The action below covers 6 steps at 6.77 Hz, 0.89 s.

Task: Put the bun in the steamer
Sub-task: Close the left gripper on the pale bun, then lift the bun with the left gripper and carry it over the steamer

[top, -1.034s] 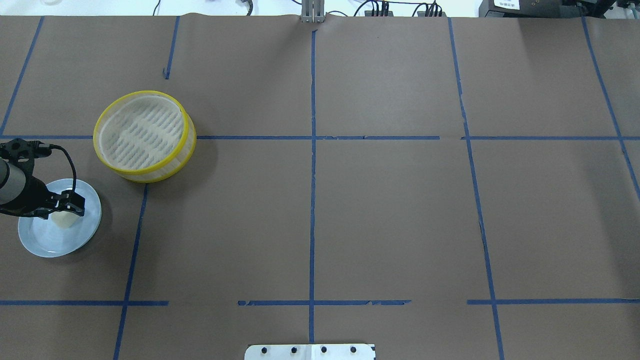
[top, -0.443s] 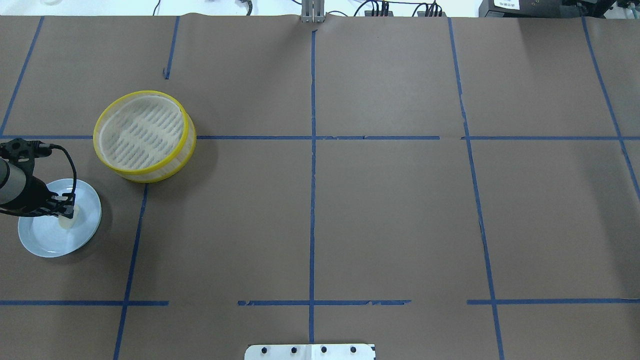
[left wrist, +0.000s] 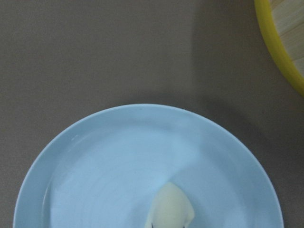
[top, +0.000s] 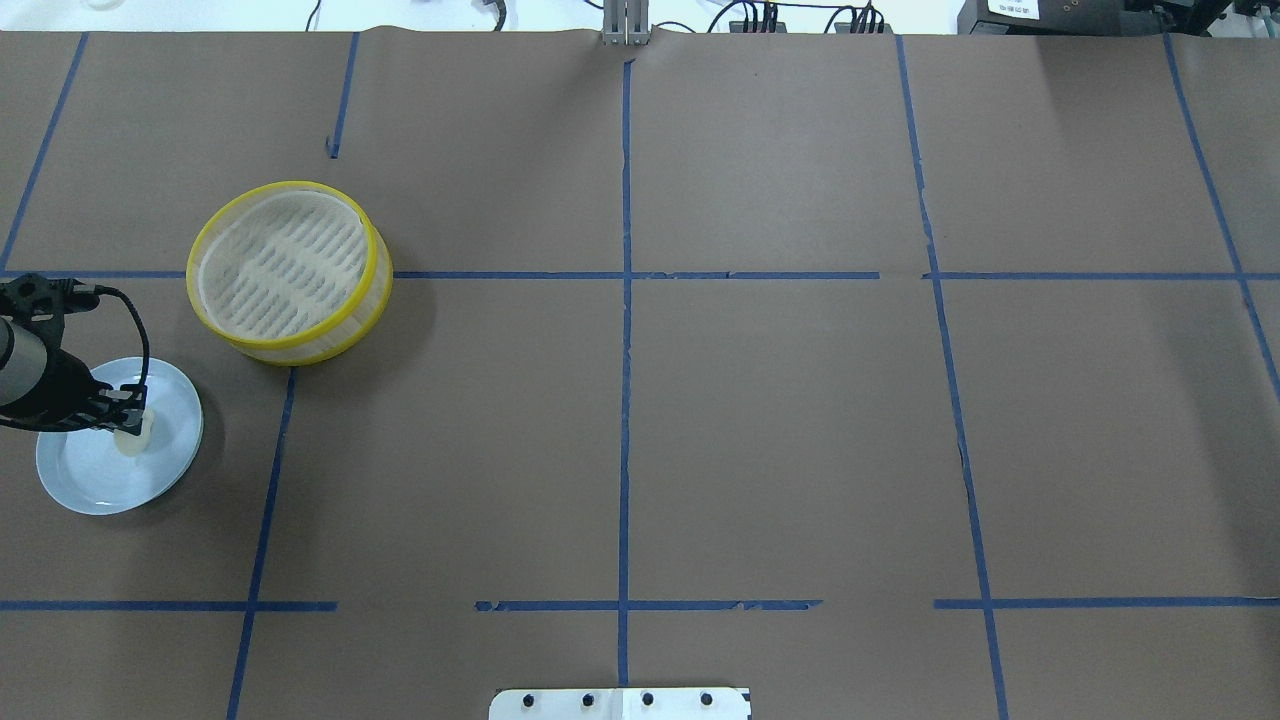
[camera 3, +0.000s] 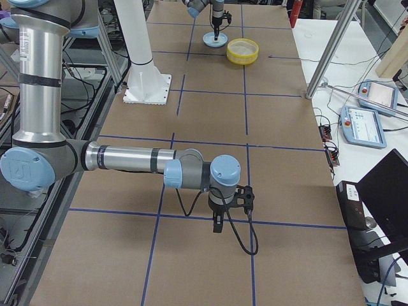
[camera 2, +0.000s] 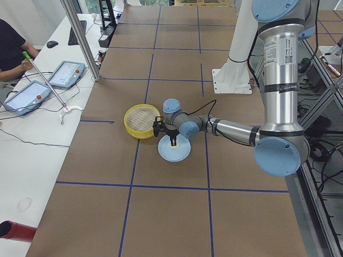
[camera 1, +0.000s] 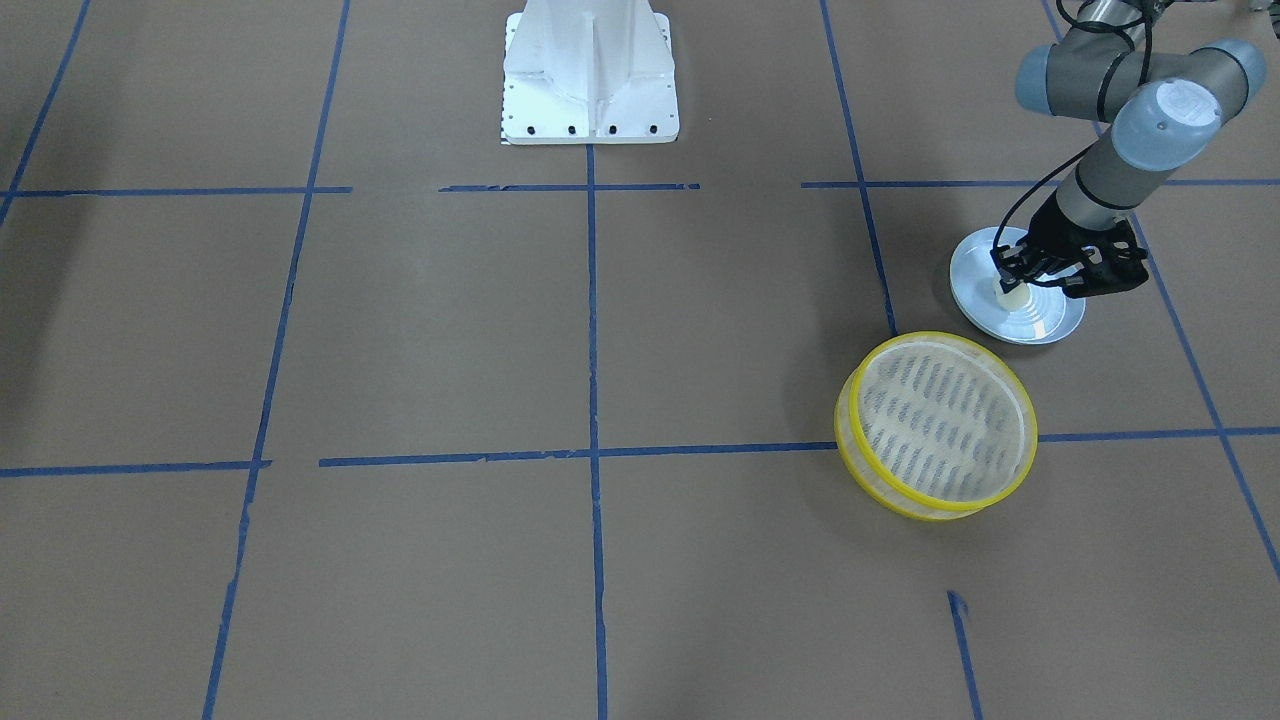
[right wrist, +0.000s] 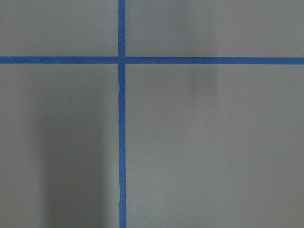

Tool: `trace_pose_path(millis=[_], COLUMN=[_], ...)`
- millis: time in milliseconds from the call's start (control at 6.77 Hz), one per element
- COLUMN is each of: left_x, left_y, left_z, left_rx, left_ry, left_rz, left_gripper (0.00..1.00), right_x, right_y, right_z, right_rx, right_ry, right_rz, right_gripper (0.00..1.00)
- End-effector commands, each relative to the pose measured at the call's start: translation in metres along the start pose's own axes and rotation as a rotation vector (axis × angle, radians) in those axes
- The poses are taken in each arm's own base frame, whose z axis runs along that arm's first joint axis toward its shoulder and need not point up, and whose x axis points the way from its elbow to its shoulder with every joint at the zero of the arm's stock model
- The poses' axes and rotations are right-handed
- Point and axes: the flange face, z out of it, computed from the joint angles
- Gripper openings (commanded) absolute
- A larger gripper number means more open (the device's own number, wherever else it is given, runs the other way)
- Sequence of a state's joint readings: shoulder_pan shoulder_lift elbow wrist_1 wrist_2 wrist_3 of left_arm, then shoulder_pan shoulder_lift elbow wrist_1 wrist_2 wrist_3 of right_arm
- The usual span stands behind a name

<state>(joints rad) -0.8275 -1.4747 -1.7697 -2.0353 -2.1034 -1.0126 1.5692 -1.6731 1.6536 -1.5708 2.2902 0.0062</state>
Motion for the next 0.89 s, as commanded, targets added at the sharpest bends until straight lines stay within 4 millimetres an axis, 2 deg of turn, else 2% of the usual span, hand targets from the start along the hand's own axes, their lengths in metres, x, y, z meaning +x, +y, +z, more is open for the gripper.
trace_pose_path(millis=[0,148,443,591,739], left_x=[0.006,-0.001,-0.021,-0.001,0.026], left_y=[0.002,-0.009,-0.047,-0.080,-0.095], left_z=[-0.018,-0.037,-0.115,-0.153,-0.171], left_rx=[0.019,0.054,0.099,0.124,0.128], left_ry=[0.020,0.031,-0.052,-0.065,-0.064], left_rz=[0.008,0.004,0.035,0.042,0.039], left_gripper=[0.16,0.16,0.16,0.17,0.17], right_x=[0.000,0.000,0.000,0.000,0.000], right_y=[-0.001,-0.001,0.000,0.000,0.000], right_z=[0.000,0.000,0.000,0.000,0.000], right_rx=[0.001,0.001,0.000,0.000,0.000], right_ry=[0.000,0.000,0.000,0.000,0.000], right_rz=[-0.001,-0.001,0.000,0.000,0.000], right_gripper=[1.00,1.00,1.00,1.00,1.00])
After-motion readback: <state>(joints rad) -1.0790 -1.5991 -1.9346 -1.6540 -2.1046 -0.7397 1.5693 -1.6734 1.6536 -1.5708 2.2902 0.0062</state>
